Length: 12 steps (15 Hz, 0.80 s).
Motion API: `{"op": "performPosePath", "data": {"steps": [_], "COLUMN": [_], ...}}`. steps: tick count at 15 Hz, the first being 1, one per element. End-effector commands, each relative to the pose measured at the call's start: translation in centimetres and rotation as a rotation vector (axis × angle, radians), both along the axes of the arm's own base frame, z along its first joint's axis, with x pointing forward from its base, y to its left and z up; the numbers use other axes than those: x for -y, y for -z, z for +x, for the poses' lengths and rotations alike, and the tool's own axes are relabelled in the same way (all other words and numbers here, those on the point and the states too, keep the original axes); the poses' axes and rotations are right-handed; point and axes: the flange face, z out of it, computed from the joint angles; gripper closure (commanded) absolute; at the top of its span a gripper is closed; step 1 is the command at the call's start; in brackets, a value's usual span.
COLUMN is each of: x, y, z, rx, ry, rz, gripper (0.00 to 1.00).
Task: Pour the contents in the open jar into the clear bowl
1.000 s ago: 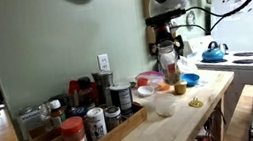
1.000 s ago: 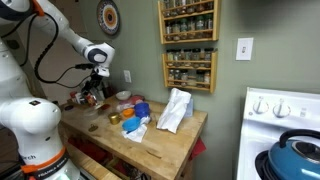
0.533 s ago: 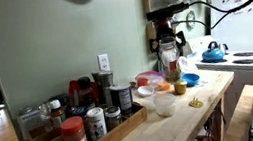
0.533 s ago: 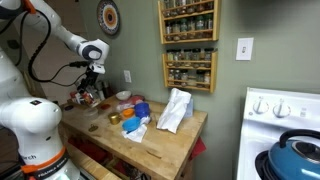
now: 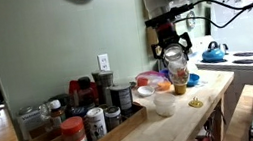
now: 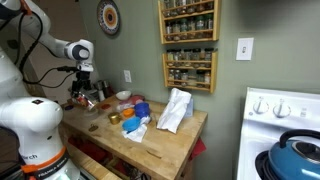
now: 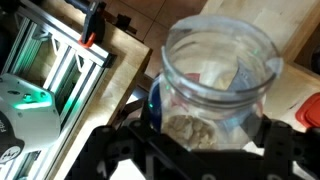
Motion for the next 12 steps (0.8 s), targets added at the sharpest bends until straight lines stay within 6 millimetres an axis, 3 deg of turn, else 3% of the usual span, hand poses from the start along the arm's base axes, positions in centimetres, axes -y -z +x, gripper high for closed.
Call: {"op": "performPosePath", "data": {"steps": [1, 12], "x": [-2.1, -5.3], "y": [0.0, 2.5], "z": [-2.1, -3.6], "rx": [0.111, 0.410], "ry": [0.025, 0.151], "rz": [-0.157, -0.484], "gripper": [0.39, 0.39]}}
